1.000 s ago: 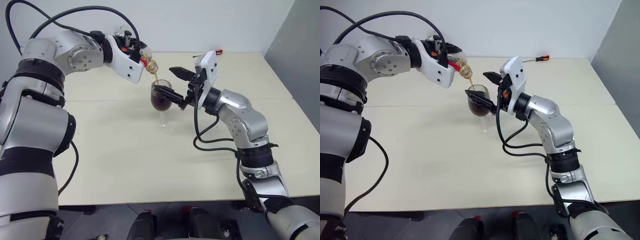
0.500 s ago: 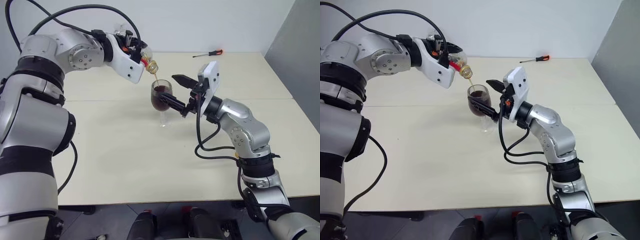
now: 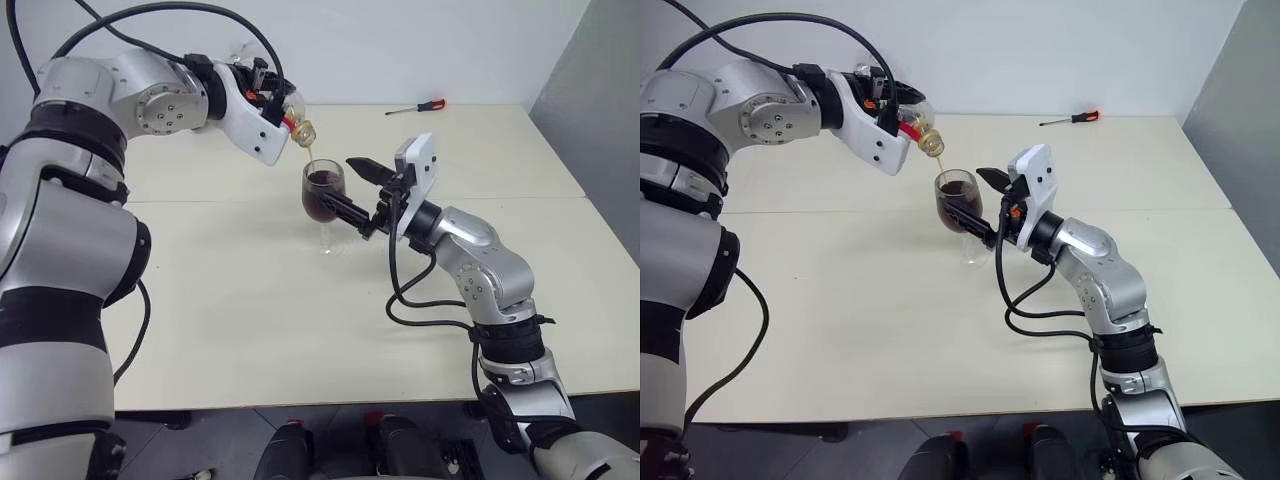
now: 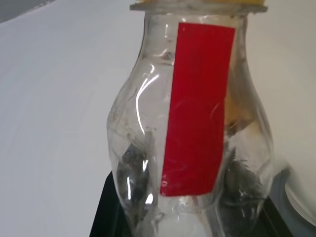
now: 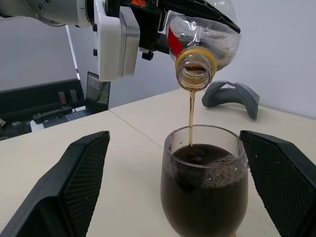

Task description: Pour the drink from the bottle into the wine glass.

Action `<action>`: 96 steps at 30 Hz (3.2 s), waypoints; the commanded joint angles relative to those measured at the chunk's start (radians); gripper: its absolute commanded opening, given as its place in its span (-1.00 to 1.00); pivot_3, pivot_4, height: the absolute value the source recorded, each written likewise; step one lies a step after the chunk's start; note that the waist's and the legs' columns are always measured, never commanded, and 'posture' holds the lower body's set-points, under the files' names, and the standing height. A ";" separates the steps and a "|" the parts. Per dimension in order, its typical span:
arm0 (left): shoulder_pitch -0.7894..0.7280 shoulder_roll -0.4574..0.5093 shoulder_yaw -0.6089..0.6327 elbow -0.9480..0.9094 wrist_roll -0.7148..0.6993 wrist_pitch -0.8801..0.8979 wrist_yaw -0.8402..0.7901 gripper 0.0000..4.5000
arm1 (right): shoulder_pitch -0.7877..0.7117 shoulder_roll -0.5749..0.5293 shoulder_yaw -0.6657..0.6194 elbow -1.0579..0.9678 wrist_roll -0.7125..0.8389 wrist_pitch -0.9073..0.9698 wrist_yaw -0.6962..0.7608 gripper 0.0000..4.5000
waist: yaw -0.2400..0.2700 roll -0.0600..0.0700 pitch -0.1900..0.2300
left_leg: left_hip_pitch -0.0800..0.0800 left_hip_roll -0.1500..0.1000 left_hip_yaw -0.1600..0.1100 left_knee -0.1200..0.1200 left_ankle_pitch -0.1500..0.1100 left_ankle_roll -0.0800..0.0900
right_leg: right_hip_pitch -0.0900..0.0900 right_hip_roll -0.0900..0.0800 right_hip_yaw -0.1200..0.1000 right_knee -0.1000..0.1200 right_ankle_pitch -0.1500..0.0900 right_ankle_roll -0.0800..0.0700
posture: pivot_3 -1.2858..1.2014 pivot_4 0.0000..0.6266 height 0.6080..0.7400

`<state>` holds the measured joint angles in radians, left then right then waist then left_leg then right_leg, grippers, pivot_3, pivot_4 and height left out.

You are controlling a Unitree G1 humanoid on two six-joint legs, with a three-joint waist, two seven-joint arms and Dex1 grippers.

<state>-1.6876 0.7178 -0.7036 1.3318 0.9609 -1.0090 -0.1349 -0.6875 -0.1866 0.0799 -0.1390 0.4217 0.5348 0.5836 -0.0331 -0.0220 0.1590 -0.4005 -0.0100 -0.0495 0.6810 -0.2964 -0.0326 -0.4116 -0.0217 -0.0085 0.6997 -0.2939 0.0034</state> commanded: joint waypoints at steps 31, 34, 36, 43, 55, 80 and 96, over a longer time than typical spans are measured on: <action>-0.109 -0.015 -0.116 0.004 0.147 0.003 0.235 -0.53 | -0.023 0.005 -0.013 -0.034 0.000 -0.033 -0.019 1.00 | 0.000 0.000 0.000 | 0.000 0.000 0.000 0.000 0.000 0.000 | 0.000 0.000 0.000 0.000 0.000 0.000 | 0.03 -0.52 1.00; -0.112 -0.015 -0.118 0.004 0.150 0.005 0.239 -0.53 | -0.027 0.004 -0.013 -0.030 0.000 -0.034 -0.017 1.00 | 0.000 0.000 0.000 | 0.000 0.000 0.000 0.000 0.000 0.000 | 0.000 0.000 0.000 0.000 0.000 0.000 | 0.03 -0.52 1.00; -0.113 -0.016 -0.118 0.005 0.151 0.005 0.240 -0.53 | -0.028 0.003 -0.014 -0.029 0.000 -0.034 -0.016 1.00 | 0.000 0.000 0.000 | 0.000 0.000 0.000 0.000 0.000 0.000 | 0.000 0.000 0.000 0.000 0.000 0.000 | 0.03 -0.52 1.00; -0.114 -0.015 -0.122 0.006 0.156 0.005 0.243 -0.53 | -0.031 0.002 -0.012 -0.029 -0.001 -0.031 -0.014 1.00 | 0.000 0.000 0.000 | 0.000 0.000 0.000 0.000 0.000 0.000 | 0.000 0.000 0.000 0.000 0.000 0.000 | 0.03 -0.52 1.00; -0.122 -0.018 -0.132 0.006 0.163 0.010 0.254 -0.53 | -0.036 0.000 -0.013 -0.026 -0.001 -0.031 -0.014 1.00 | 0.000 0.000 0.000 | 0.000 0.000 0.000 0.000 0.000 0.000 | 0.000 0.000 0.000 0.000 0.000 0.000 | 0.03 -0.52 1.00; -0.165 -0.035 -0.207 0.015 0.220 0.020 0.349 -0.53 | -0.030 0.000 -0.011 -0.029 -0.003 -0.033 -0.017 1.00 | 0.001 0.000 0.000 | 0.000 0.000 0.001 0.000 0.000 0.000 | 0.000 0.000 0.000 0.000 0.000 0.000 | 0.03 -0.52 1.00; -0.129 -0.017 -0.060 0.034 0.043 0.051 0.175 -0.53 | -0.035 -0.002 -0.006 -0.035 0.001 -0.021 -0.012 1.00 | 0.000 0.000 0.000 | 0.000 0.000 0.001 0.000 0.000 0.000 | 0.000 0.000 0.000 0.000 0.000 0.000 | 0.03 -0.52 1.00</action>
<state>-1.8034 0.6829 -0.8119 1.3627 1.0565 -0.9844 0.0688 -0.6969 -0.1882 0.0802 -0.1488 0.4151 0.5251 0.5674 -0.0327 -0.0221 0.1590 -0.4005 -0.0103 -0.0488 0.6810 -0.2964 -0.0327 -0.4116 -0.0218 -0.0083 0.6996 -0.2939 0.0035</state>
